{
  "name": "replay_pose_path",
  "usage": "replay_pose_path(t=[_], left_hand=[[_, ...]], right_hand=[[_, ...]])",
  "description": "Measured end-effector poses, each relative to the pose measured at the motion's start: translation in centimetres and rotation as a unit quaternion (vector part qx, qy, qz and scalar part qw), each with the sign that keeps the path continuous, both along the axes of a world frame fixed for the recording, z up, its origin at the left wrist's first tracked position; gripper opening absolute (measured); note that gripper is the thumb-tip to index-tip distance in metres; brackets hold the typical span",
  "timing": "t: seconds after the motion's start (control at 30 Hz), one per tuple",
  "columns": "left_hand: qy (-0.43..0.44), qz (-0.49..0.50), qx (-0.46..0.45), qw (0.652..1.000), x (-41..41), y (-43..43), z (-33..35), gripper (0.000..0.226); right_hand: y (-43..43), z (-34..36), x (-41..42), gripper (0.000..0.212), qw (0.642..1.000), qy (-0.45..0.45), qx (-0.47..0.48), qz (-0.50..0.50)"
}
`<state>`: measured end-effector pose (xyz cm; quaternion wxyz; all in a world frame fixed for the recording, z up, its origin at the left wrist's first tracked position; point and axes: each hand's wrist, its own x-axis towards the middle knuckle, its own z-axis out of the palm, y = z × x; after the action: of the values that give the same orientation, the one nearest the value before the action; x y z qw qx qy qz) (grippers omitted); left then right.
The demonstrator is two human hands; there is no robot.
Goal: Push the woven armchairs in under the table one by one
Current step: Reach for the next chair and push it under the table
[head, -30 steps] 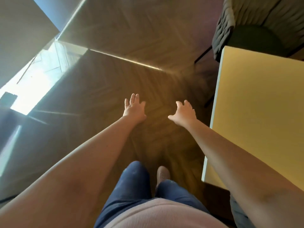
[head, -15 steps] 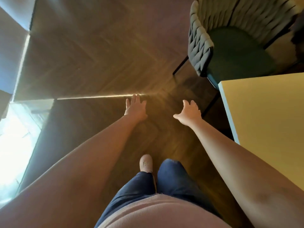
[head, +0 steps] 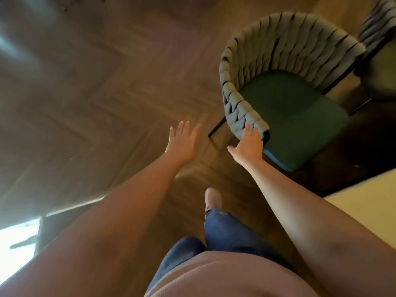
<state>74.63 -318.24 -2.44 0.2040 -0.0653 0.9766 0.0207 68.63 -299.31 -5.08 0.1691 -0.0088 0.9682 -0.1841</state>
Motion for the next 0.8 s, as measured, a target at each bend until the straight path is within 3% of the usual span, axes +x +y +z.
replay_pose_path(t=[0.27, 0.4, 0.5, 0.63, 0.8], left_hand=[[-0.011, -0.096, -0.005, 0.995, -17.5, -5.5, 1.6, 0.089], [-0.015, -0.187, -0.019, 0.982, -26.4, -8.2, 0.6, 0.093], [-0.027, -0.277, -0.044, 0.959, -32.6, -9.5, -0.3, 0.098], [-0.043, -0.401, -0.089, 0.911, -40.7, -10.5, -0.1, 0.098], [-0.049, -0.52, -0.13, 0.843, -47.6, -9.1, 0.9, 0.103]], right_hand=[[-4.6, 0.5, -14.3, 0.104, 0.995, -0.051, 0.002, -0.086], [-6.7, -0.8, -19.5, 0.11, 0.986, -0.109, -0.048, -0.118], [-8.2, -1.5, -22.3, 0.111, 0.966, -0.136, -0.137, -0.173], [-10.9, -1.8, -25.1, 0.113, 0.913, -0.135, -0.228, -0.311], [-12.7, -2.4, -27.0, 0.115, 0.91, -0.156, -0.205, -0.326]])
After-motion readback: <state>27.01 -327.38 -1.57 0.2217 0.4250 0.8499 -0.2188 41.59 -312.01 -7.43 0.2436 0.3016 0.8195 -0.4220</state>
